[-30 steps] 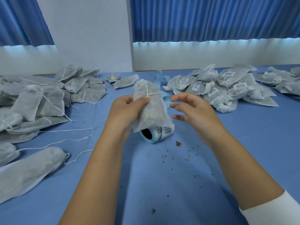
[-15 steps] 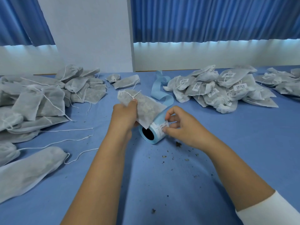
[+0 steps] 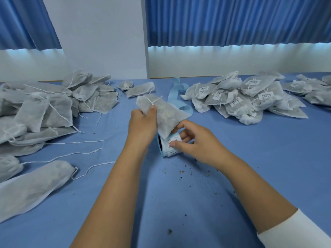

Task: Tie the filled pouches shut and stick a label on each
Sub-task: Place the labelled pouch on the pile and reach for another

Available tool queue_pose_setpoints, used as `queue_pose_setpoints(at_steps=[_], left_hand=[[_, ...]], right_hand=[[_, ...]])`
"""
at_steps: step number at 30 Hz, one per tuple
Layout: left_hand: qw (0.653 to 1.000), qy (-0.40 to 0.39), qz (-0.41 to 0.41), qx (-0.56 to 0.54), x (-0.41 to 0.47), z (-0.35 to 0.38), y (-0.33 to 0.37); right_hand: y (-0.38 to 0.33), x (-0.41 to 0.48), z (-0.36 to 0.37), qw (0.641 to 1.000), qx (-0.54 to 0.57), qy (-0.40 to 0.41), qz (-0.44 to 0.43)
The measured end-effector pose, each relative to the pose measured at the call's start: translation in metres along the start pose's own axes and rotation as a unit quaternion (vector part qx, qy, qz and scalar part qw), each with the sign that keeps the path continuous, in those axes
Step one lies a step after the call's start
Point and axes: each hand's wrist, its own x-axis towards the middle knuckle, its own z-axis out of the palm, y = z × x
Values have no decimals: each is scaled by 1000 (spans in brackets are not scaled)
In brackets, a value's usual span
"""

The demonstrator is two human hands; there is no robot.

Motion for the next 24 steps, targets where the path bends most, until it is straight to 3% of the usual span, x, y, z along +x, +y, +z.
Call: queue_pose_setpoints(at_steps=[5, 11, 24], left_hand=[[998, -20, -59, 0, 3, -4, 0], [997, -24, -74, 3, 3, -5, 0], [996, -25, -79, 16, 4, -5, 0]], right_hand=[[0, -1, -7, 1000, 0, 21, -8], [1, -1, -5, 998, -36, 56, -14], [-11, -7, -4, 957, -248, 118, -98]])
